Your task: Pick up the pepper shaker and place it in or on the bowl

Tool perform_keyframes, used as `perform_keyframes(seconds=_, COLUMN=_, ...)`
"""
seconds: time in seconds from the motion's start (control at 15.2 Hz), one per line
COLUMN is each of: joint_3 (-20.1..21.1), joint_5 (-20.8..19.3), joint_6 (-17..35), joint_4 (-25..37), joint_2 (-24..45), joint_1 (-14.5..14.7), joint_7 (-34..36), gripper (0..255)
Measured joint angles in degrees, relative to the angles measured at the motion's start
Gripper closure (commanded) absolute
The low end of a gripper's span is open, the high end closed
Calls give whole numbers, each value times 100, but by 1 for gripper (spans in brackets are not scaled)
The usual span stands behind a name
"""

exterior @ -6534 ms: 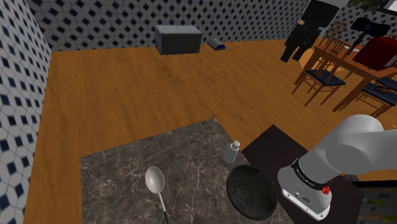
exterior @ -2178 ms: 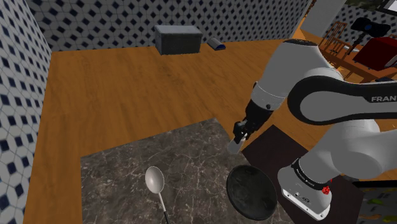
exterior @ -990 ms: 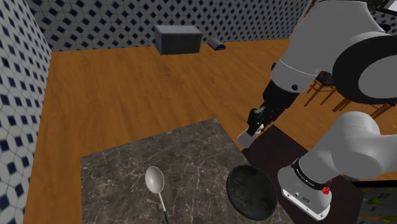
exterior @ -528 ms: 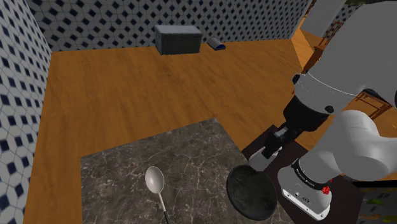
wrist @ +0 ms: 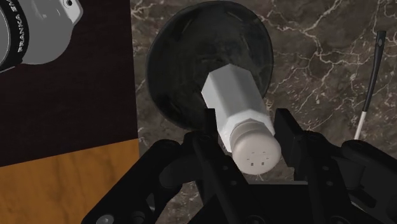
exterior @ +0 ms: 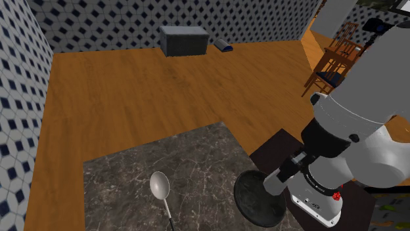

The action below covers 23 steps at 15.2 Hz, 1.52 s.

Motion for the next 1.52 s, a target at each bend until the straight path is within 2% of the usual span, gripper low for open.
perform_keyframes(seconds=0.86, joint_3=658, joint_5=678, joint_6=937, joint_4=-862, joint_2=115, joint_1=256, joint_7=-145, gripper=255)
perform_keyframes(seconds=1.32, joint_3=728, joint_5=749, joint_6=1028, joint_4=-914, joint_2=152, joint_1=276, joint_7=-153, gripper=255)
perform_keyframes(seconds=1.39, joint_3=728, joint_5=749, joint_6=1028, joint_4=-914, joint_2=152, joint_1=276, joint_7=-153, gripper=0)
perform_keyframes(seconds=1.52, joint_3=729, joint_5=749, joint_6=1029, joint_4=-914, joint_2=152, joint_1=276, joint_7=-152, gripper=0)
